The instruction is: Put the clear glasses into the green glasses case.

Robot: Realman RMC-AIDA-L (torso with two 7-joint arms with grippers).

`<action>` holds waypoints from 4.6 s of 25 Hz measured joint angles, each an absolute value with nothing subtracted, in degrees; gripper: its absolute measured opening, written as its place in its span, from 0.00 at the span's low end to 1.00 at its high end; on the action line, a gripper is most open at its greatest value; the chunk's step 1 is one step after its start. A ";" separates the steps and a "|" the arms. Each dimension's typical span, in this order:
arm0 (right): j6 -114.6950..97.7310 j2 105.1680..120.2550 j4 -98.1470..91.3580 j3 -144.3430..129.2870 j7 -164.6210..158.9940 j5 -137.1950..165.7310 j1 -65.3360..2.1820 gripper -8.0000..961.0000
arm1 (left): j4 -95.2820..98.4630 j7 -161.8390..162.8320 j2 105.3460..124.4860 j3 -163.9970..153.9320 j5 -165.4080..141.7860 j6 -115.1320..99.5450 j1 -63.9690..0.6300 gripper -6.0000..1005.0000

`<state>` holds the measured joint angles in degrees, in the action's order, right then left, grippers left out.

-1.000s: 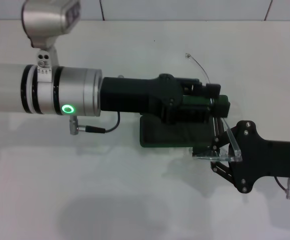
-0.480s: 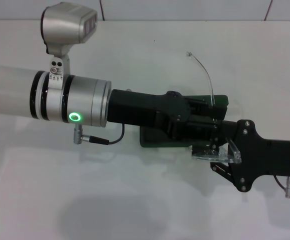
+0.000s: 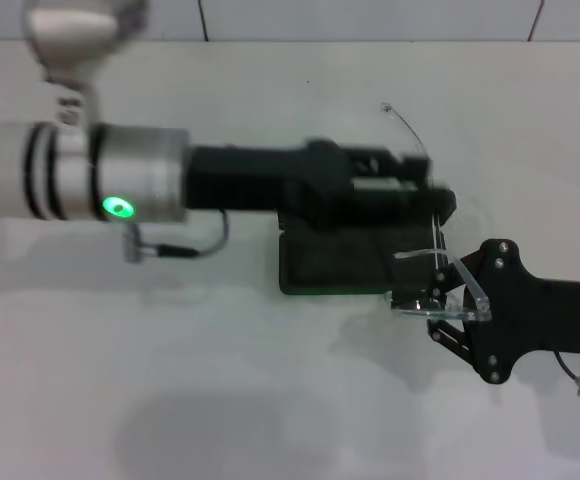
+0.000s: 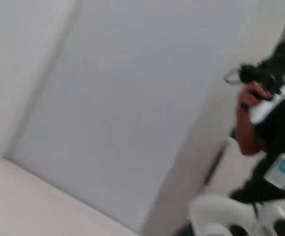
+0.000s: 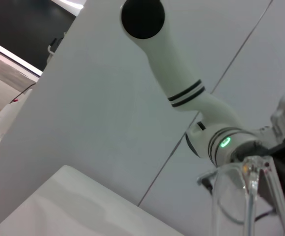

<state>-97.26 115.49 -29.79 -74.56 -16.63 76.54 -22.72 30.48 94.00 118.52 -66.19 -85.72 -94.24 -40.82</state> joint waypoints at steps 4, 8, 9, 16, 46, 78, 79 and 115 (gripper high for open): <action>-100.13 115.34 -30.02 -73.92 -17.90 76.24 -22.65 0.03 | 33.31 89.50 117.63 -60.58 -85.71 -94.38 -36.31 0.59; -107.13 115.30 -30.27 -70.53 -24.28 76.20 -23.19 0.03 | 33.26 77.38 117.67 -52.95 -85.79 -93.72 -31.10 0.59; -108.88 115.30 -30.35 -69.70 -26.17 76.19 -23.42 0.03 | 33.02 73.44 118.07 -51.54 -85.81 -93.04 -29.59 0.59; -119.40 115.57 -31.62 -64.94 -44.62 75.51 -26.89 0.03 | 30.00 59.39 119.74 -52.95 -85.87 -91.13 -27.61 0.59; -108.74 115.38 -22.94 -67.92 -83.55 73.96 -37.53 0.03 | 22.94 36.89 120.41 -68.78 -72.89 -92.53 -32.26 0.59; -105.10 115.68 -22.93 -68.46 -86.31 78.31 -37.44 0.03 | 22.98 30.41 119.94 -71.76 -73.10 -94.56 -30.79 0.59; -105.03 115.70 -22.93 -68.46 -86.28 78.31 -37.34 0.03 | 22.98 30.41 119.94 -71.76 -73.10 -94.56 -30.79 0.59; -107.41 115.89 -36.45 -67.71 -63.51 77.71 -26.29 0.03 | 18.96 30.50 119.87 -57.79 -62.67 -89.62 -25.28 0.59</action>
